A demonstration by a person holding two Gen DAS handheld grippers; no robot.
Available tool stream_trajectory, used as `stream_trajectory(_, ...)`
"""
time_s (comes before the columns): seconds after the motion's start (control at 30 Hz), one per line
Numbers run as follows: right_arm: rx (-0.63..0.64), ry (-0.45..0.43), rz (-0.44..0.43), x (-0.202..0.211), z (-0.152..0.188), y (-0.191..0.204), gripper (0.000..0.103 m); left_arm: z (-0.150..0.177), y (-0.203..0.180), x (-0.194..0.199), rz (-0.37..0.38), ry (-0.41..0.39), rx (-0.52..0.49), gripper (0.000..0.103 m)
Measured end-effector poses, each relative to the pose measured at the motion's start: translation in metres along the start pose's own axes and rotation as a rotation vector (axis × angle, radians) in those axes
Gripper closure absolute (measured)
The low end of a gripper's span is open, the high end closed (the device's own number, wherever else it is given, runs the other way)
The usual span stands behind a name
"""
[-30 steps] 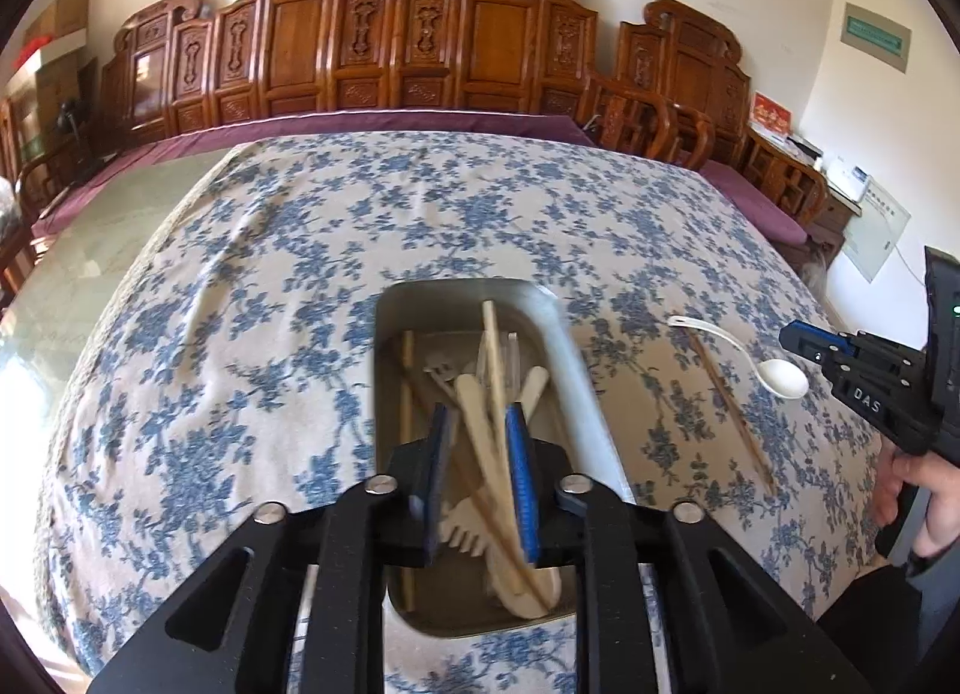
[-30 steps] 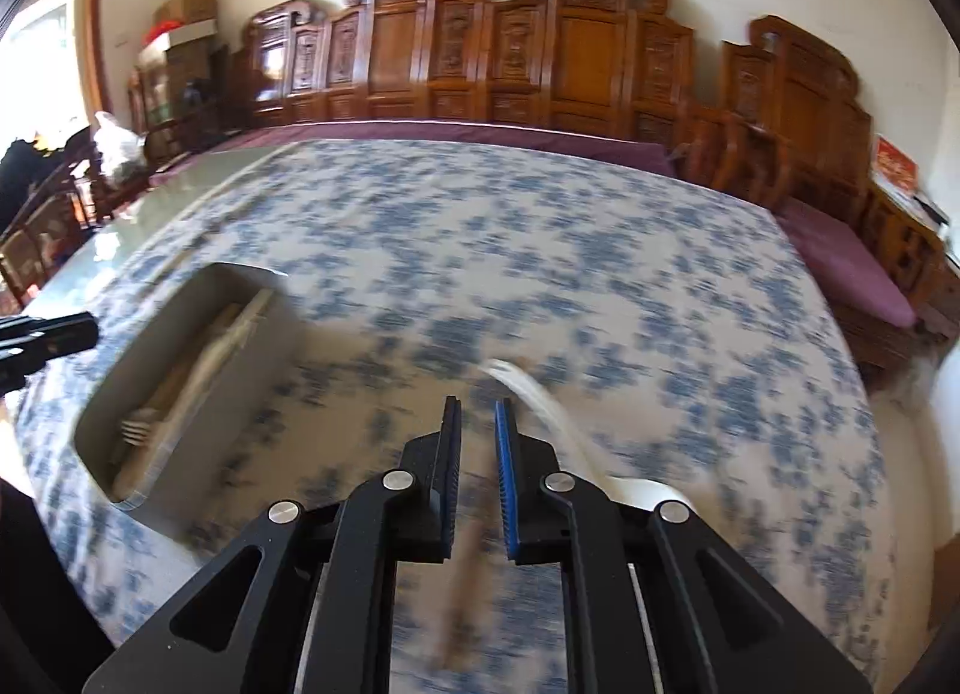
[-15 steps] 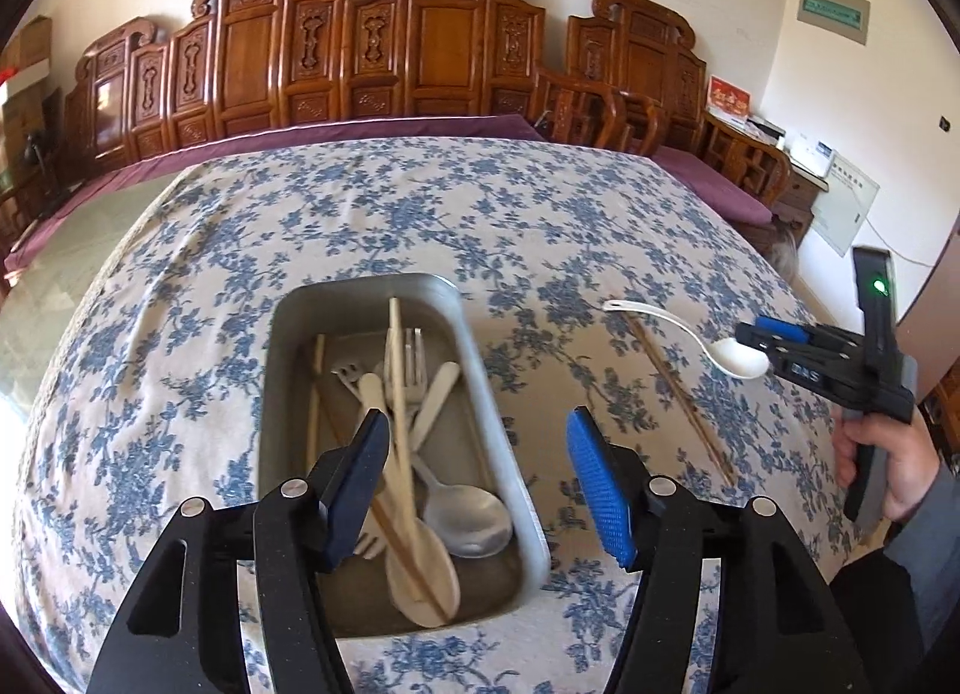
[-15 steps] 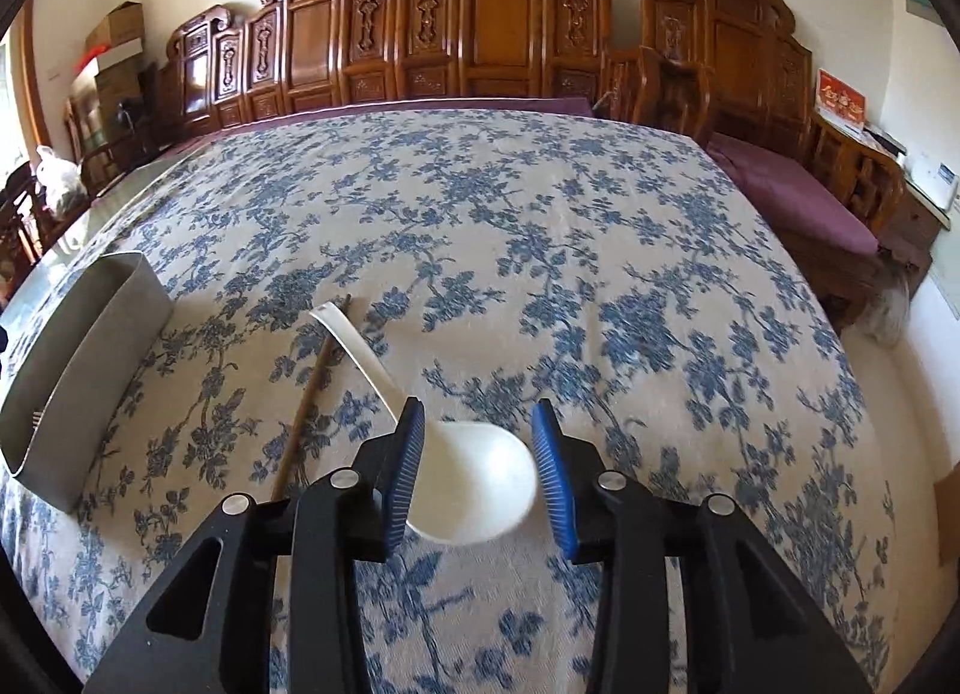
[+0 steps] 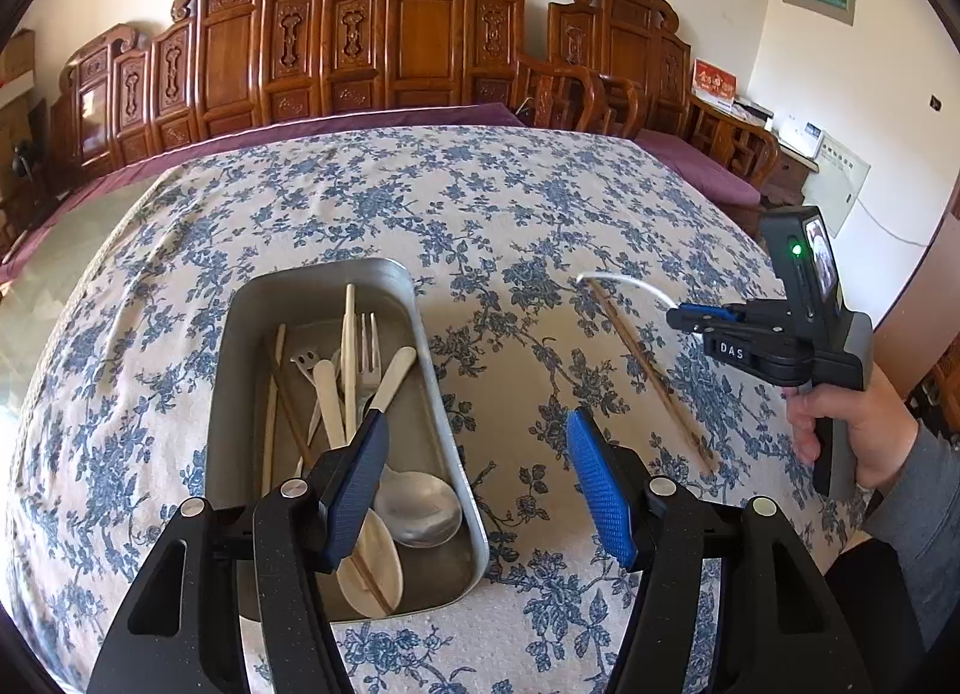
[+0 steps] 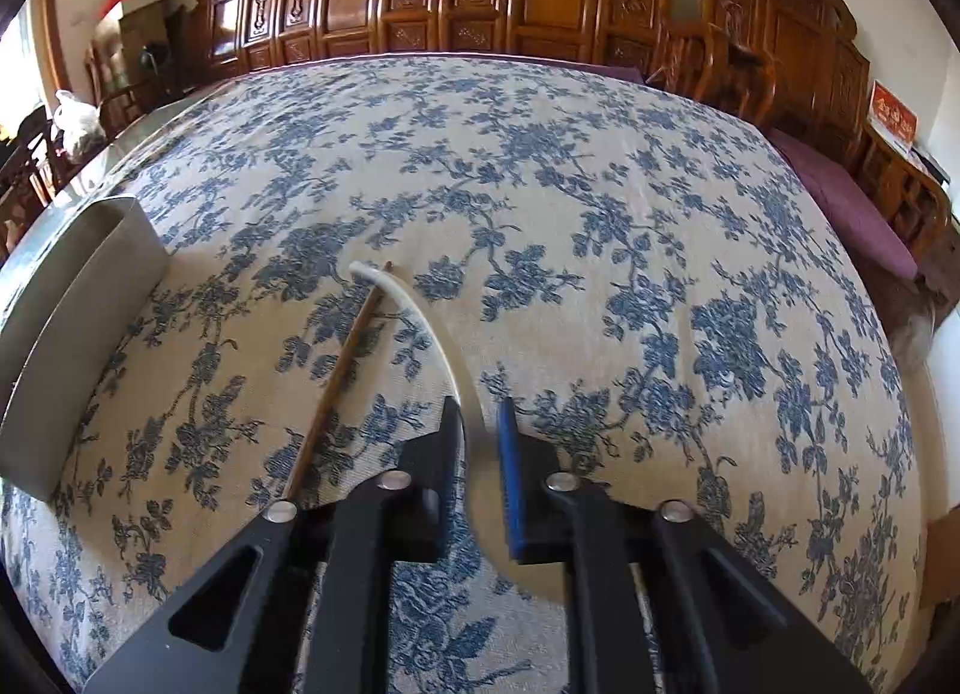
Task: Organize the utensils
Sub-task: 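Grasp the white ladle spoon by its handle with the right gripper, then grasp the wooden chopstick with the left gripper while the right holds the ladle spoon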
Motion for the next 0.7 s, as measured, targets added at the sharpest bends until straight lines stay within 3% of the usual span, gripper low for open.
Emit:
stream_trajectory(0.27, -0.079, -0.027, -0.011, 0.017, -0.001, -0.019, 0.095, 0.001, -0.020, -0.008, 0.030, 0.044, 0.021, 0.044)
stream_trajectory(0.43, -0.144, -0.057, -0.050, 0.026, -0.004, -0.029, 0.095, 0.007, -0.042, -0.012, 0.007, 0.057, -0.047, 0.044)
stream_trajectory(0.7, -0.170, -0.080, -0.054, 0.033, -0.005, -0.036, 0.095, 0.021, -0.083, -0.032, 0.032, 0.106, -0.090, 0.044)
Point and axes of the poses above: each gripper's, at about its wrist camera, not at the fingertips, and x roughly against the way its jaws point, y to its left, z to its underside, the point moved 3 cm from there along -x, roughly the way its jaws point, and after that the axes turned 15 degrees about -y, right-handed, at the moved point
